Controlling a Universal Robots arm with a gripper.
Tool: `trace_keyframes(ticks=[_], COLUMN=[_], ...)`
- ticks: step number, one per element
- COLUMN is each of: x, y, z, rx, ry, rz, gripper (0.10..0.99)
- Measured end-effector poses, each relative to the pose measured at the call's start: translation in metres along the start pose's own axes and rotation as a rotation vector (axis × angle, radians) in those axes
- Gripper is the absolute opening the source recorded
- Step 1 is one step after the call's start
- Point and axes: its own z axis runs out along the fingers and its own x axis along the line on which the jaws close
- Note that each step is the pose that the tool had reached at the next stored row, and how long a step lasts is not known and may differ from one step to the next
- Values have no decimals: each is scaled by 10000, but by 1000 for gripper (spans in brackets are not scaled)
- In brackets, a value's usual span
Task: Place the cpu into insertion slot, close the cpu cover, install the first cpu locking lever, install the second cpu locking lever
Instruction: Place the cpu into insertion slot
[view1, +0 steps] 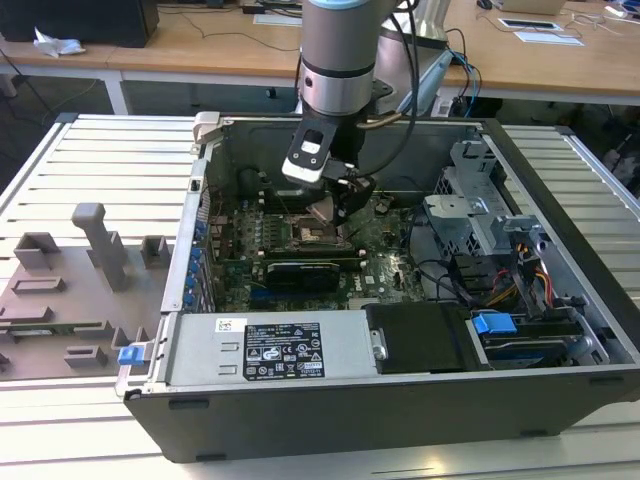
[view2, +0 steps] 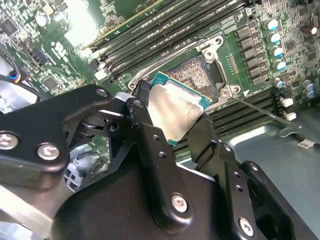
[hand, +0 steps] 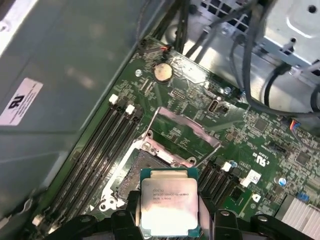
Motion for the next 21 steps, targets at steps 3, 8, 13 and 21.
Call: trace_keyframes(ticks=[3,8,13,21], x=[0,0,0,0], y=[0,0,-1,-1], z=[2,5,8,13], rx=[-11,-23,-35,-55], ry=[-43,-90,-142,-226], rz=[675,1388,2162,3433], gripper=[545,545,545,545])
